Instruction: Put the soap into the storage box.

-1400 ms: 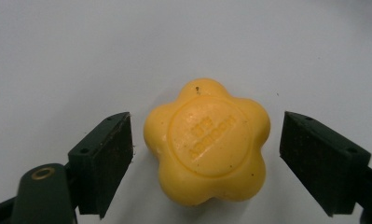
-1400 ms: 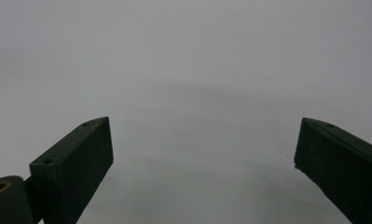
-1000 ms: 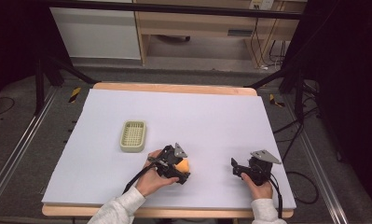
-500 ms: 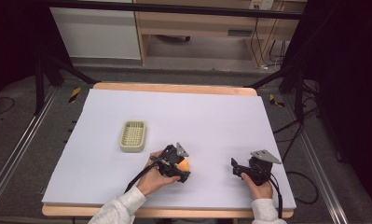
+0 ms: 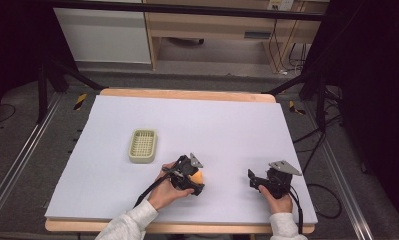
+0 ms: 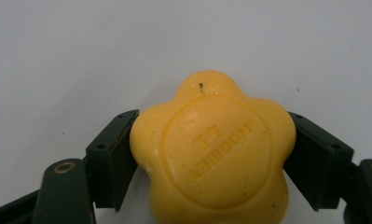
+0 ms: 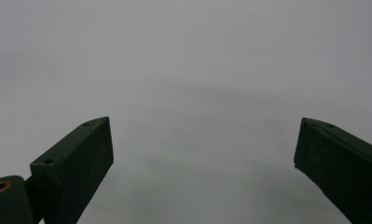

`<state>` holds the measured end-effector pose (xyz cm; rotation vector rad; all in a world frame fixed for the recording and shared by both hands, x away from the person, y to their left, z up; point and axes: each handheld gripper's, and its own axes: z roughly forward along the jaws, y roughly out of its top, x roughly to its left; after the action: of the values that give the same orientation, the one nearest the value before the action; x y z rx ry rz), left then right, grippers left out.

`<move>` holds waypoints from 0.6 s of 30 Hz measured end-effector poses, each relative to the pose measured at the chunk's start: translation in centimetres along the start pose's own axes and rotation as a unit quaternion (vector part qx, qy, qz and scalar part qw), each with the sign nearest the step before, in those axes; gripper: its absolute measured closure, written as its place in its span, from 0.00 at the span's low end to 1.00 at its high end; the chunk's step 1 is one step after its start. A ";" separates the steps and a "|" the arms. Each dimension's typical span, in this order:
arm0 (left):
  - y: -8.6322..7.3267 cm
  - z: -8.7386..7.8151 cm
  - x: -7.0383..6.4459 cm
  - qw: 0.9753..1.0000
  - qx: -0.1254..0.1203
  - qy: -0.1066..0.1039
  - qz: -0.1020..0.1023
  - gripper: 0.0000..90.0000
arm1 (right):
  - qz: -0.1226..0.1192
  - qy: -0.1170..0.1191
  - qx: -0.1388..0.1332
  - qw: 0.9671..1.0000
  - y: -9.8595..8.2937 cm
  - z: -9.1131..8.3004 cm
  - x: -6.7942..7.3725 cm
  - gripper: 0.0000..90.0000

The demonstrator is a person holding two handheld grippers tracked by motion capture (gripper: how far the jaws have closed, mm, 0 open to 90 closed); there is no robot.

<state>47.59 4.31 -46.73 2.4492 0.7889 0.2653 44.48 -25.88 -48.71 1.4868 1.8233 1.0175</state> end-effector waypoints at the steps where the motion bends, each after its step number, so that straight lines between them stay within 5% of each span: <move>1: 0.0 0.0 0.0 1.000 0.001 0.000 0.000 0.27 | 0.000 0.000 0.000 1.000 0.0 0.0 0.0 0.06; 18: -0.1 -0.1 -0.2 1.000 -0.005 0.010 -0.007 0.27 | 0.000 0.001 0.000 1.000 0.0 0.0 0.0 0.06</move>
<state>47.37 4.28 -46.72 2.4334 0.8110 0.2886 44.49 -25.90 -48.71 1.4872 1.8249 1.0196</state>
